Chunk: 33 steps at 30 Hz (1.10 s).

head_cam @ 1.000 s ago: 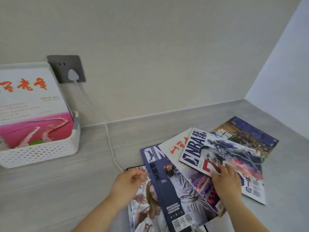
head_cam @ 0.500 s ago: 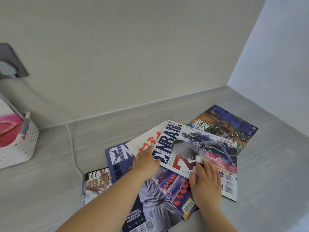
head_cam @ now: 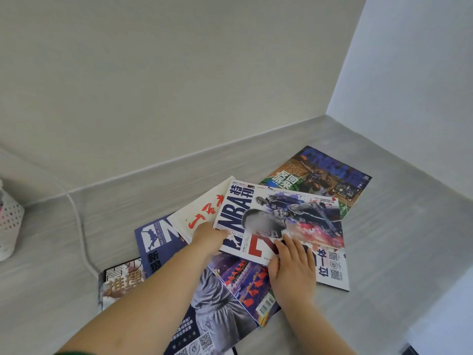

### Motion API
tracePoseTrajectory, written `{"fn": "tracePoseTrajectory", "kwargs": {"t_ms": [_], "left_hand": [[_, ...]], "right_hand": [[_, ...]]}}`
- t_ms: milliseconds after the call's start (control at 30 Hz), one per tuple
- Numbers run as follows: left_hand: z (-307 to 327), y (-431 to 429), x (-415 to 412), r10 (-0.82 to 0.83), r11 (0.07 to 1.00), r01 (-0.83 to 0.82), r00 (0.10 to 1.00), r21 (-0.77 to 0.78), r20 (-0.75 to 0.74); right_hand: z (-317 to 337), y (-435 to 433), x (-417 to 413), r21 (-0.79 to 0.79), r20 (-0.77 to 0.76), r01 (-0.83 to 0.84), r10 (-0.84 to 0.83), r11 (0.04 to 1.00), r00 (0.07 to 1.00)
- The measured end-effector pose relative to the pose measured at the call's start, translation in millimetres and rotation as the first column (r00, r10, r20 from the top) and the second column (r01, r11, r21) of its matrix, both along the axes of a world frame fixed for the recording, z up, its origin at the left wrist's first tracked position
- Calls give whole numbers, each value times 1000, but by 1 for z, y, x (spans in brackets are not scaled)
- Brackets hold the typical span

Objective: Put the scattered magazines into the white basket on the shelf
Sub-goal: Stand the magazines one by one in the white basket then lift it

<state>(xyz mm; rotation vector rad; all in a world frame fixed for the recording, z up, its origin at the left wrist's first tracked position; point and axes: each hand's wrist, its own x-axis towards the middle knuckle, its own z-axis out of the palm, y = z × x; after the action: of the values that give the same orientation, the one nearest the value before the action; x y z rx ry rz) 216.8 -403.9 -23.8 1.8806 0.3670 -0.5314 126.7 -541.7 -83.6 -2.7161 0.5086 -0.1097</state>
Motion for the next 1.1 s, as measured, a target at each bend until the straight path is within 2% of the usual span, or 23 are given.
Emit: {"fn": "tracePoseTrajectory", "kwargs": {"t_ms": [133, 233, 400, 500, 600, 667, 767, 867, 1000, 1100], "left_hand": [[5, 5, -9, -22, 999, 25, 997, -31, 79], [18, 14, -11, -38, 997, 51, 977, -60, 212], [63, 61, -13, -122, 991, 131, 871, 15, 477], [93, 100, -17, -170, 985, 156, 804, 73, 570], [117, 144, -25, -191, 981, 169, 777, 94, 600], [129, 175, -31, -165, 985, 155, 769, 70, 617], [147, 224, -40, -76, 997, 75, 745, 30, 663], [162, 270, -48, 143, 990, -84, 678, -117, 721], [163, 326, -52, 467, 883, -317, 513, -346, 721], [144, 366, -56, 591, 804, -414, 469, -427, 656]], "right_hand": [[8, -3, -3, 77, 37, -30, 28, 997, 999], [25, -6, 2, 119, 105, -58, 45, 991, 993], [75, -4, 29, 143, 232, -74, 39, 987, 972], [108, 2, 49, 163, 272, -55, 9, 985, 962], [145, 23, 63, 342, 270, -144, 50, 929, 962], [162, 46, 68, 473, 208, -262, 183, 841, 961], [172, 88, 75, 507, 145, -347, 319, 789, 936], [171, 139, 80, 509, 90, -348, 354, 787, 931], [169, 217, 86, 575, 269, -358, 242, 736, 932], [172, 273, 93, 622, 410, -426, 191, 657, 892]]}}
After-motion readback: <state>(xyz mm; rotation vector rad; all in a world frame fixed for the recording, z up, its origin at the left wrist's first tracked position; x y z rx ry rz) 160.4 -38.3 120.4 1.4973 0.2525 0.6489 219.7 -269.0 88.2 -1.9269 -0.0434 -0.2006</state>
